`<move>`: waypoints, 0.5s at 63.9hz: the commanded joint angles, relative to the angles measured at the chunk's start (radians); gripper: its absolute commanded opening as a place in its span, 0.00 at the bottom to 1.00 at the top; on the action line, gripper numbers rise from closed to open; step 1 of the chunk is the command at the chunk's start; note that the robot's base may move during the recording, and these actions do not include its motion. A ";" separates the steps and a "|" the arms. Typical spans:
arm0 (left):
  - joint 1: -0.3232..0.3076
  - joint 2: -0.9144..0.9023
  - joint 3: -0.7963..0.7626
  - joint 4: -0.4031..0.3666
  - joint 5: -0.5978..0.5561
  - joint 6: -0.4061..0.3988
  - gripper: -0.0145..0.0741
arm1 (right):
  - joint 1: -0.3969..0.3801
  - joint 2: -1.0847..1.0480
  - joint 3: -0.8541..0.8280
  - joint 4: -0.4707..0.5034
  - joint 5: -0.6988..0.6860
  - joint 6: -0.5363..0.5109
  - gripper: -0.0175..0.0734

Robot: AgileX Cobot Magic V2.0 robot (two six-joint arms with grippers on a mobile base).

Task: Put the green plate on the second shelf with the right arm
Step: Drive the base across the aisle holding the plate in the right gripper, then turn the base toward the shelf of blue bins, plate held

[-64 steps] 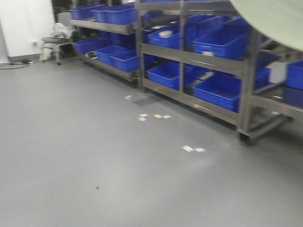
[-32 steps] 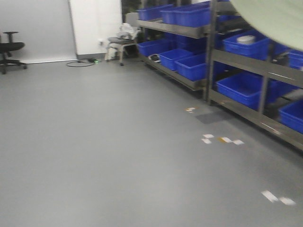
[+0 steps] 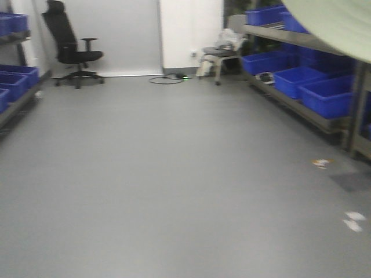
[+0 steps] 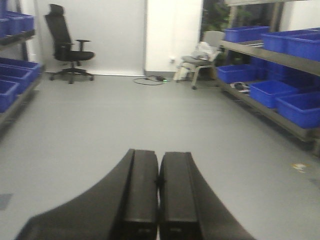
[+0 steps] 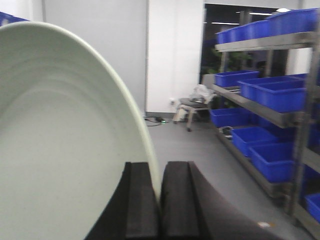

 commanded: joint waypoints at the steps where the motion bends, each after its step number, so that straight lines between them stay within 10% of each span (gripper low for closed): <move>1: 0.002 -0.017 0.041 0.000 -0.082 -0.002 0.31 | -0.007 0.009 -0.035 -0.001 -0.111 0.007 0.23; 32: 0.002 -0.017 0.041 0.000 -0.082 -0.002 0.31 | -0.007 0.009 -0.035 -0.001 -0.112 0.007 0.23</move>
